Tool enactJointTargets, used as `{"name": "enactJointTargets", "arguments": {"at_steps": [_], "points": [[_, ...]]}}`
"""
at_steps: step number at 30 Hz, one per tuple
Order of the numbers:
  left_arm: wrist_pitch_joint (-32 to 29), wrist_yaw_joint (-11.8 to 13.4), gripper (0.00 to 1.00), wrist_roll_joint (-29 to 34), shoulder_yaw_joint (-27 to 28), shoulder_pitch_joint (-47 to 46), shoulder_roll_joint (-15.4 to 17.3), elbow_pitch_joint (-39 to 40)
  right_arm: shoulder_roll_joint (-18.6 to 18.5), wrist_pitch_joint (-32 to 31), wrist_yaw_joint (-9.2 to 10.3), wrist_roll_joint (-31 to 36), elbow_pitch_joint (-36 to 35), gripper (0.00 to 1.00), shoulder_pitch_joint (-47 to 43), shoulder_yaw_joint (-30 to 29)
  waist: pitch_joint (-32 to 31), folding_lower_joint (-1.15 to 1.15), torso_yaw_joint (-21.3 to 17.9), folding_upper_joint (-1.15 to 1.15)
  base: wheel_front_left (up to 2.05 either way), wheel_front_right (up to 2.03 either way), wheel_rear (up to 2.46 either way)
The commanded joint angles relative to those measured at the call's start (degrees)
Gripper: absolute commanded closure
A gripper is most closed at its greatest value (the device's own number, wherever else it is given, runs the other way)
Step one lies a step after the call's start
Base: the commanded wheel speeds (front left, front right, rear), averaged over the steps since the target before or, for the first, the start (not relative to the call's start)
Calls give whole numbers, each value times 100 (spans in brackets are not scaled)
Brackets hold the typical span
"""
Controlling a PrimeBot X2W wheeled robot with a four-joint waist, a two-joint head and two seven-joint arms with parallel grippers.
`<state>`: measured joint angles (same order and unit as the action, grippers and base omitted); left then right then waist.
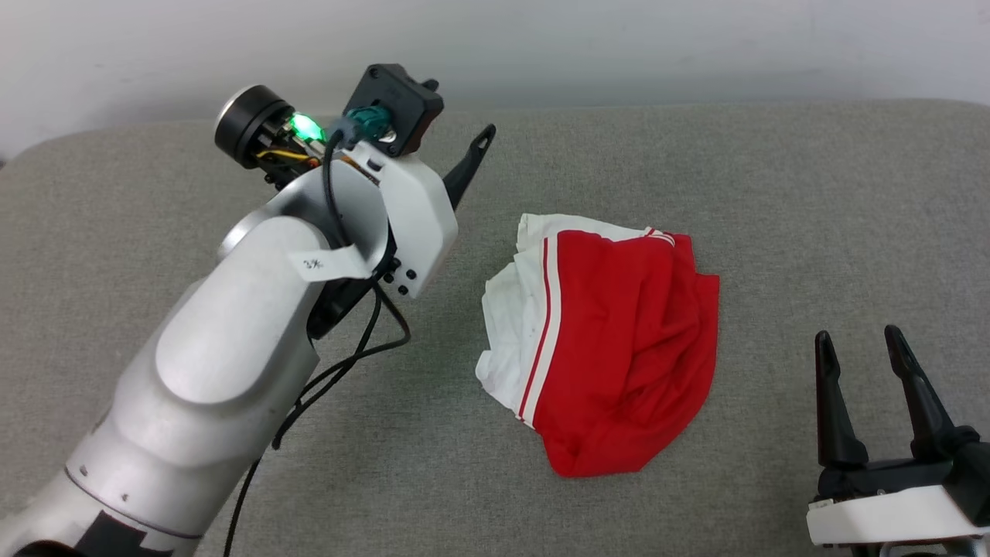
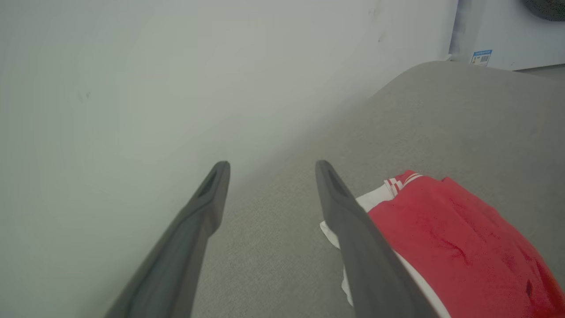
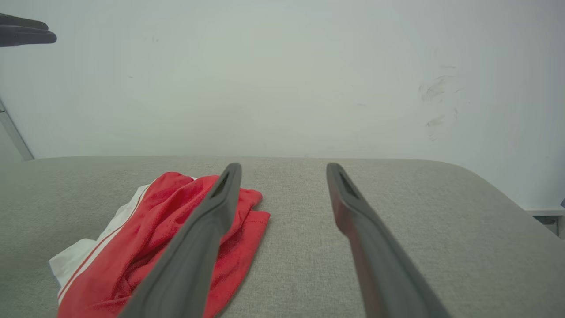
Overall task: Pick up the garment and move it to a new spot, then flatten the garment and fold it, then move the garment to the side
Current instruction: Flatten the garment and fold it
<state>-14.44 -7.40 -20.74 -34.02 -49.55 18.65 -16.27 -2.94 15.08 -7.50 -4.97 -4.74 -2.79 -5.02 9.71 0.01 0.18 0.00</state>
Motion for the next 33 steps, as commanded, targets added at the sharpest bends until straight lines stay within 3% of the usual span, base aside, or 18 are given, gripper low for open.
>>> {"name": "enactJointTargets", "arguments": {"at_steps": [1, 7, 13, 18, 28, 29, 30, 33], "points": [[-274, 8, 0, -257, -214, -165, 141, -20, 12, 13, 2, 18, -23, 0, 105, 9, 124, -1, -80, 0, 0, 0, 0], [-1807, 6, 0, -1726, -1611, -933, 675, -7, 11, 13, 2, 8, -42, 0, 324, 53, 439, -1, -283, 0, 0, 0, 0], [-2549, 6, 0, -2558, -2716, -1380, 939, -68, 11, 13, 2, -11, -68, 0, 485, 82, 763, -1, -482, 0, 0, 0, 0], [-2806, 4, 0, -2837, -3589, -1598, 991, -185, 11, 13, 2, -31, -77, 0, 638, 120, 1028, -1, -625, 0, 0, 0, 0], [-3337, 1, 0, -2710, -4011, -1022, 942, -452, 10, 14, 2, -77, -65, 0, 828, 221, 1345, -1, -813, 0, 0, 0, 0], [-3417, -7, 17, -2664, -4031, -916, 952, -405, 10, 13, 2, -79, -56, 0, 831, 225, 1347, -1, -822, 0, 0, 0, 0], [-3445, -15, 100, -2658, -4043, -847, 960, -376, 11, 13, 2, -78, -47, 0, 834, 219, 1338, -1, -822, 0, 0, 0, 0], [-3327, -11, 100, -2578, -4028, -878, 961, -243, 11, 13, 2, -42, -23, 0, 780, 177, 1245, -1, -763, 0, 0, 0, 0]]}}
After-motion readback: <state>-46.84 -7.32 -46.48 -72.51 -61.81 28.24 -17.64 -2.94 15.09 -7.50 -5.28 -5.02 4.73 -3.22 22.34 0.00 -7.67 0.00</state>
